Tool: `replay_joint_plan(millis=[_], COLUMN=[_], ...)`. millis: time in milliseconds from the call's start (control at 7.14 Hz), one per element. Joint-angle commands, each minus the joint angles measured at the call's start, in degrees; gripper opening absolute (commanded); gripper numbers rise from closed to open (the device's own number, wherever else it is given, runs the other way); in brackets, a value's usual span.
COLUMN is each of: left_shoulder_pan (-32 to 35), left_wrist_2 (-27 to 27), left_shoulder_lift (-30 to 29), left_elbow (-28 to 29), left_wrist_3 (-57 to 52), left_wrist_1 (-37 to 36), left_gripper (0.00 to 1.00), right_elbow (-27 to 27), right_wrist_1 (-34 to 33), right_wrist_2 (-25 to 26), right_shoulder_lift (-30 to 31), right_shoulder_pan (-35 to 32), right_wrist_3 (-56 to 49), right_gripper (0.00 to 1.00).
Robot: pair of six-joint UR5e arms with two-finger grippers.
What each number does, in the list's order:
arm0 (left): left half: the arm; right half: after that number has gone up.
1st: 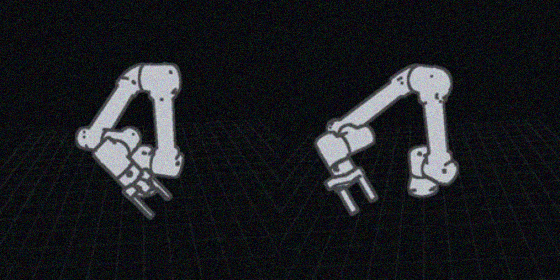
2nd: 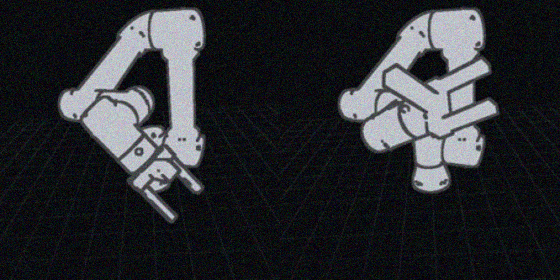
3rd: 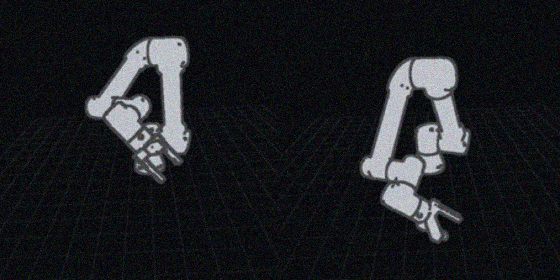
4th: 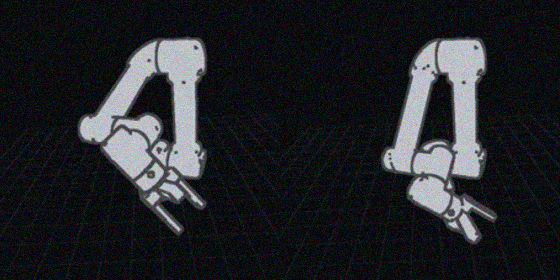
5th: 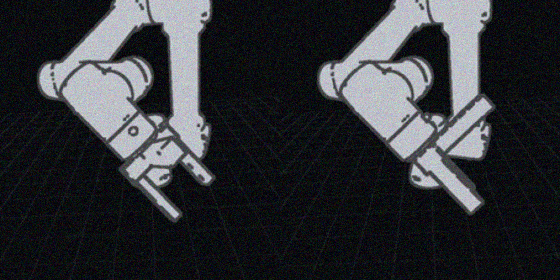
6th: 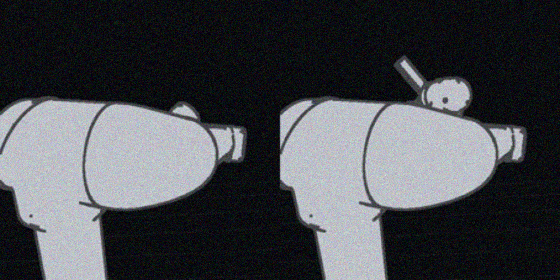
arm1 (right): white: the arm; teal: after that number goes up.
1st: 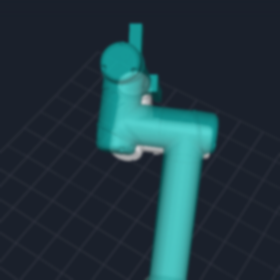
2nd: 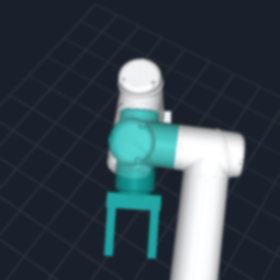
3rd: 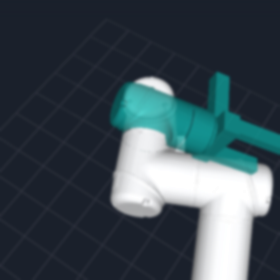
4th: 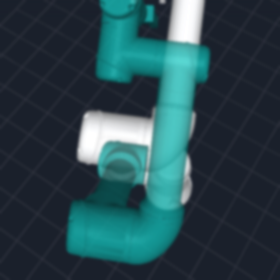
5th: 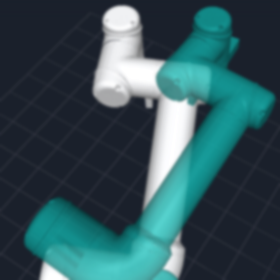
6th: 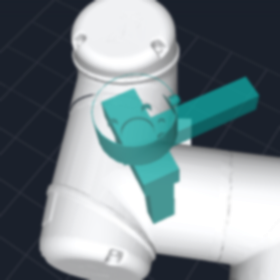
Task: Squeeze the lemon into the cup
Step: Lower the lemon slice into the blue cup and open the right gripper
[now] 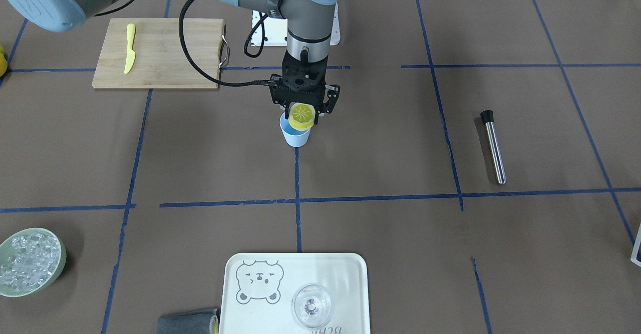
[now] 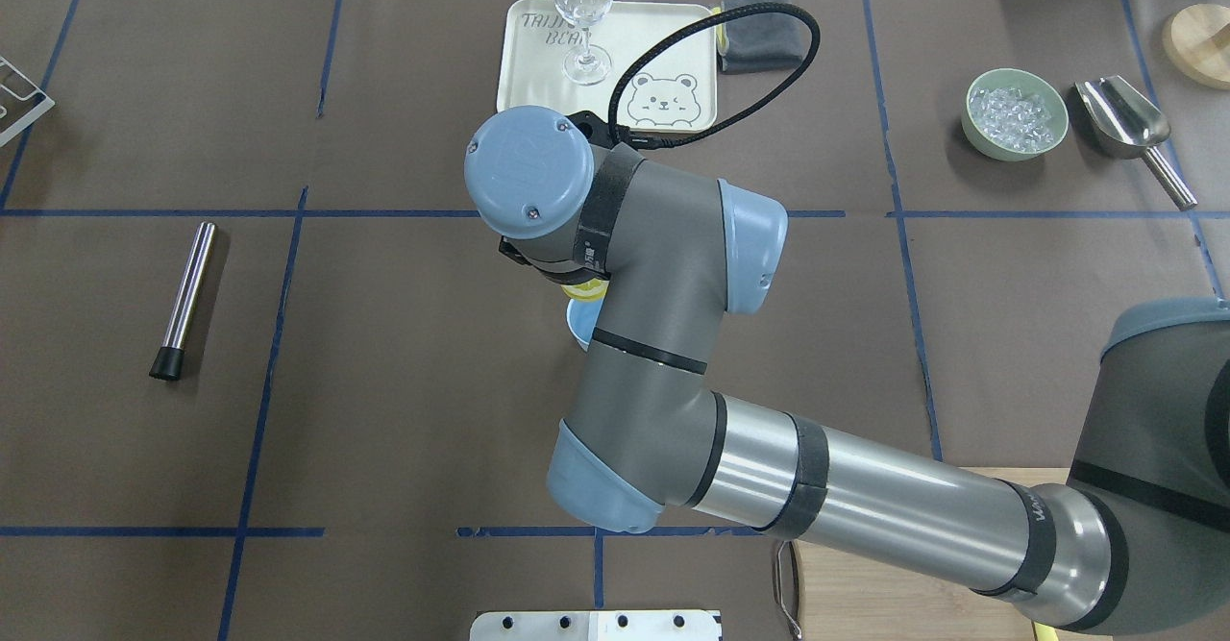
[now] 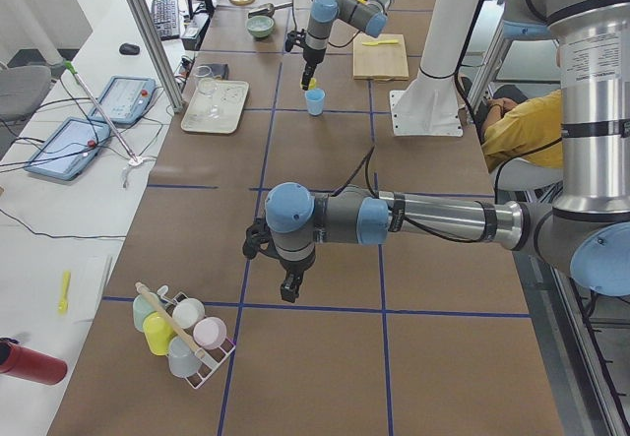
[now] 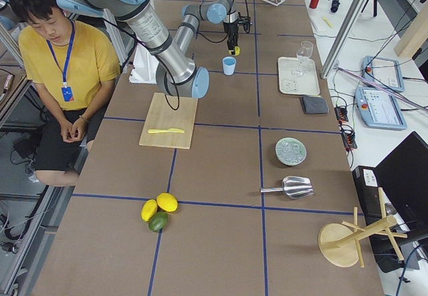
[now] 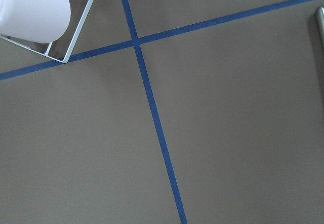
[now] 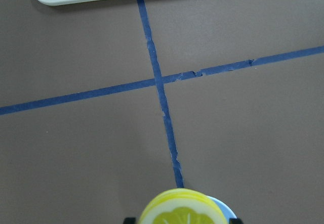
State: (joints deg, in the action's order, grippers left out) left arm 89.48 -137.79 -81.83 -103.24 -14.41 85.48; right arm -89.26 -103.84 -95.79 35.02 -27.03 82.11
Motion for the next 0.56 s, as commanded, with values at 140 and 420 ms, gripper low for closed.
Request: replay_joint_plan(millis=[140,420], left_shoulder_pan=[0.0,0.0], left_wrist_2=[0.0,0.0], left_shoulder_lift=[0.0,0.0], left_elbow=[0.0,0.0], left_wrist_3=[0.0,0.0], left_wrist_1=[0.0,0.0], left_gripper=[1.0,1.0], right_elbow=[1.4,1.0], right_wrist_1=[0.6,0.6], right_wrist_2=[-1.8,-1.8], right_shoulder_lift=[0.2,1.9], right_shoulder_pan=[0.1,0.1], right_wrist_3=[-0.2,-0.2], right_gripper=[0.0,0.0])
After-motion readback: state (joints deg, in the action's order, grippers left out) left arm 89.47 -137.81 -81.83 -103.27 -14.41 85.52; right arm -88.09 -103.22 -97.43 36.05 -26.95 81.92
